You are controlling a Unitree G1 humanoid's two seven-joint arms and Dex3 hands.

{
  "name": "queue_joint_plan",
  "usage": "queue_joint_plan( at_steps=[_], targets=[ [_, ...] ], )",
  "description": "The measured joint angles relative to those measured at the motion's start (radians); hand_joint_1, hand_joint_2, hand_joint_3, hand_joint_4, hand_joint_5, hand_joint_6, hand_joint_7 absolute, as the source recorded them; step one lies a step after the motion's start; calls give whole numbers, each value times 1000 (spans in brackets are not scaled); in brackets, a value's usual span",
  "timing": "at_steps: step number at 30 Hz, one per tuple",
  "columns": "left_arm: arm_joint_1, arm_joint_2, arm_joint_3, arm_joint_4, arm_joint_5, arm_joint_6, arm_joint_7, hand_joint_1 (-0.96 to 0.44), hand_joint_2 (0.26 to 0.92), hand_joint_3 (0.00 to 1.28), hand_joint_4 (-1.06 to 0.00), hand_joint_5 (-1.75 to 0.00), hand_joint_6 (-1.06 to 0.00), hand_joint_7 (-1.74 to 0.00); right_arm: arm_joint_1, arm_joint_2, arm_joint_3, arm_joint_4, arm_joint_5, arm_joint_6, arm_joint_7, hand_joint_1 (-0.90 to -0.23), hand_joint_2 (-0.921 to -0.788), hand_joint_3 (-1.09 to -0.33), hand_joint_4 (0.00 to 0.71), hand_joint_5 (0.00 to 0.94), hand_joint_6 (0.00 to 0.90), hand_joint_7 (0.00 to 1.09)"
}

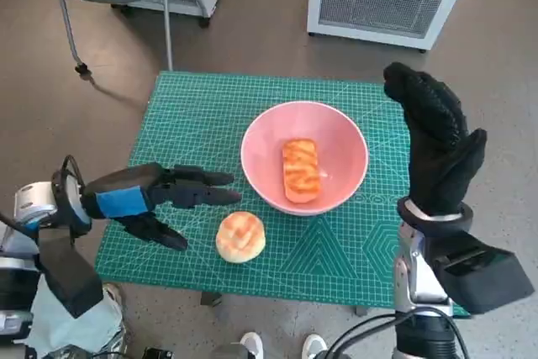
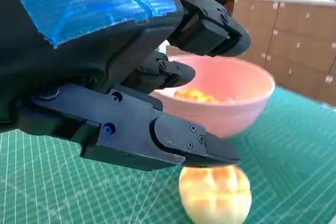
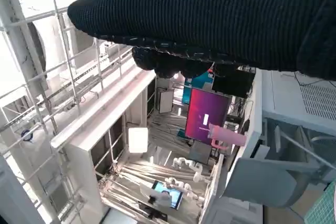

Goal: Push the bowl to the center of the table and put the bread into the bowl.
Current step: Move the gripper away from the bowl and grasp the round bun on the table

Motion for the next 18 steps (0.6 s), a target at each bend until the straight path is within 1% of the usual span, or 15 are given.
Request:
queue_joint_plan(
  at_steps=[5, 12, 18],
  targets=[
    [0, -29, -21, 20, 95, -10, 49, -338, 872, 5, -410, -6, -444, -47, 0, -2, 0, -1, 7, 1, 3, -547, -921, -791, 309, 19, -1, 715],
    [-12, -67, -58, 69, 214, -26, 134, -355, 876, 4, -410, -4, -440, -40, 0, -7, -1, -6, 7, 1, 5, -543, -921, -792, 310, 19, -1, 716],
    [-34, -88, -92, 109, 284, -28, 194, -364, 878, 3, -408, -2, -439, -36, 0, -13, -2, -7, 6, -1, 5, -539, -921, -793, 311, 20, -1, 715]
  ],
)
